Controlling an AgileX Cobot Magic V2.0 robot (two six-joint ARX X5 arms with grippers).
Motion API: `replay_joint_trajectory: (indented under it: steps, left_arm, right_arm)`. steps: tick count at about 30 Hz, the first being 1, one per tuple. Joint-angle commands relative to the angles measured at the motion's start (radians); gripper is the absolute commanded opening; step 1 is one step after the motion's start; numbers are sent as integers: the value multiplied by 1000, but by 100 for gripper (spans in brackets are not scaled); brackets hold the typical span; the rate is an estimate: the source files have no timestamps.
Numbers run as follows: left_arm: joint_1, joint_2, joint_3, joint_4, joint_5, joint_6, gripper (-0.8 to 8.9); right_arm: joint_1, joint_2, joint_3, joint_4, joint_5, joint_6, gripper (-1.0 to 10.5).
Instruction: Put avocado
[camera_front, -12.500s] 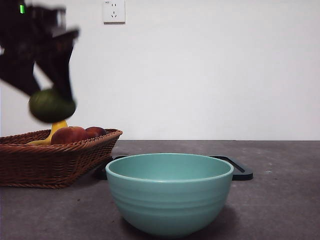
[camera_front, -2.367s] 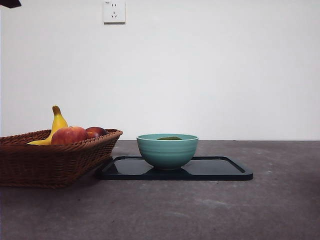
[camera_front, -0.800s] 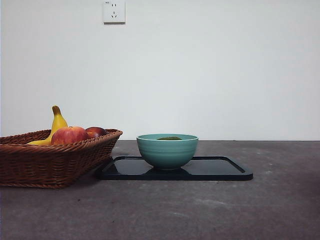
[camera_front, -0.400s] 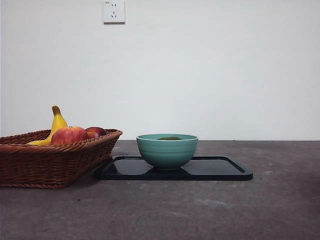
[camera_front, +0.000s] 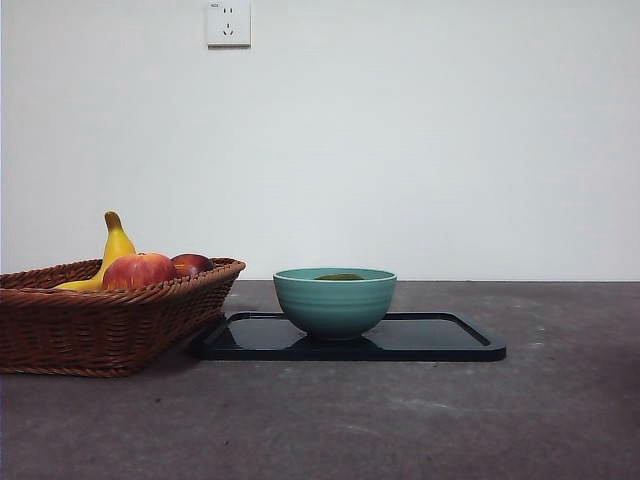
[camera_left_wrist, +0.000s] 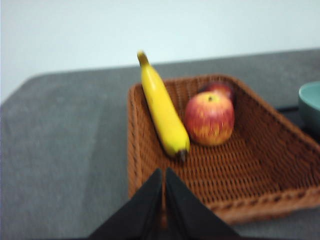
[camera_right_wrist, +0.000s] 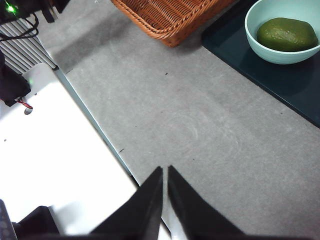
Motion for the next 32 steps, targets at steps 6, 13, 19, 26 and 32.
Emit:
replay_joint_trajectory:
  steps: [6, 13, 19, 26, 32]
  left_arm:
    - [2, -1, -21, -11, -6, -2, 10]
    - [2, -1, -21, -11, -6, -2, 10]
    - [2, -1, -21, -11, -6, -2, 10]
    - [2, -1, -21, -11, -6, -2, 10]
    - [2, -1, -21, -11, -6, -2, 10]
  right_arm:
    - [11, 6, 11, 10, 0, 10, 7]
    - [11, 6, 11, 10, 0, 10, 7]
    - [11, 6, 11, 10, 0, 10, 7]
    - [11, 6, 11, 10, 0, 10, 7]
    - [-29, -18, 11, 10, 0, -13, 7]
